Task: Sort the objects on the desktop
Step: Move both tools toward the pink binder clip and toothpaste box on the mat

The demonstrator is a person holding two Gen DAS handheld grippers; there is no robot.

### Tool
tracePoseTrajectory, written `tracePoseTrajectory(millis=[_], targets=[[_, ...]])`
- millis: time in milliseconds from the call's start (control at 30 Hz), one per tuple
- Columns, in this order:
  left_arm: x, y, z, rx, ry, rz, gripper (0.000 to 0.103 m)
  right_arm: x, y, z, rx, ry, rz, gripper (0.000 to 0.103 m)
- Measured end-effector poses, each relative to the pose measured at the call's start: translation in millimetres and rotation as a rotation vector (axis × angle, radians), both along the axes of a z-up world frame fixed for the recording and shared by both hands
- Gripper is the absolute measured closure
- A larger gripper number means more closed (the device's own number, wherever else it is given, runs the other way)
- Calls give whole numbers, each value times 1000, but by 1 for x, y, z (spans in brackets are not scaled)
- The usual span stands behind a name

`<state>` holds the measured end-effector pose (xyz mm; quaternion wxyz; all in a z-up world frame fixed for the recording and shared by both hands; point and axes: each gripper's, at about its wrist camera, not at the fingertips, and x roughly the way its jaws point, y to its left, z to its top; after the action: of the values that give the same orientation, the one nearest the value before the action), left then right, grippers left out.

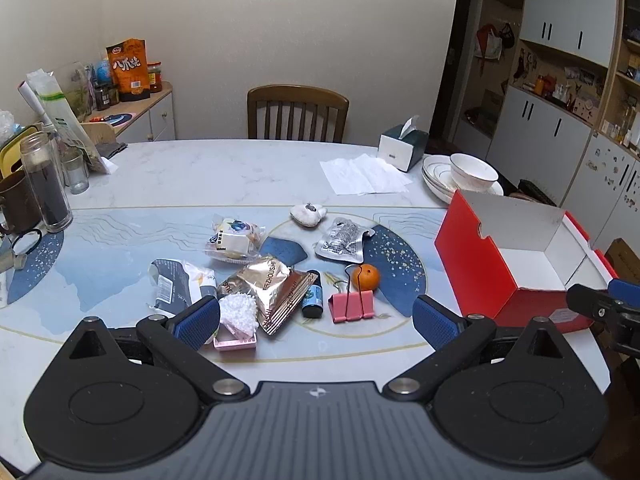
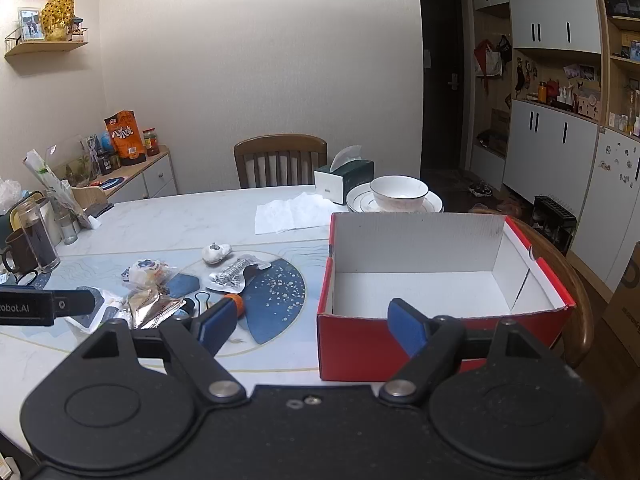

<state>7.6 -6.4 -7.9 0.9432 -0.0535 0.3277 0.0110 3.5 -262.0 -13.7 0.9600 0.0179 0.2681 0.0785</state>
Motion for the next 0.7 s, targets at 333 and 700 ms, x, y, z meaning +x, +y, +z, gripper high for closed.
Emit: tracePoseTrajectory(millis=[333,700], targets=[[4,5,-3,-33,12,12,0,-1,-6,-1,1,7,19,21],[9,11,-3,-24,-2,50,0,2,2,-4,-21,8,81,21]])
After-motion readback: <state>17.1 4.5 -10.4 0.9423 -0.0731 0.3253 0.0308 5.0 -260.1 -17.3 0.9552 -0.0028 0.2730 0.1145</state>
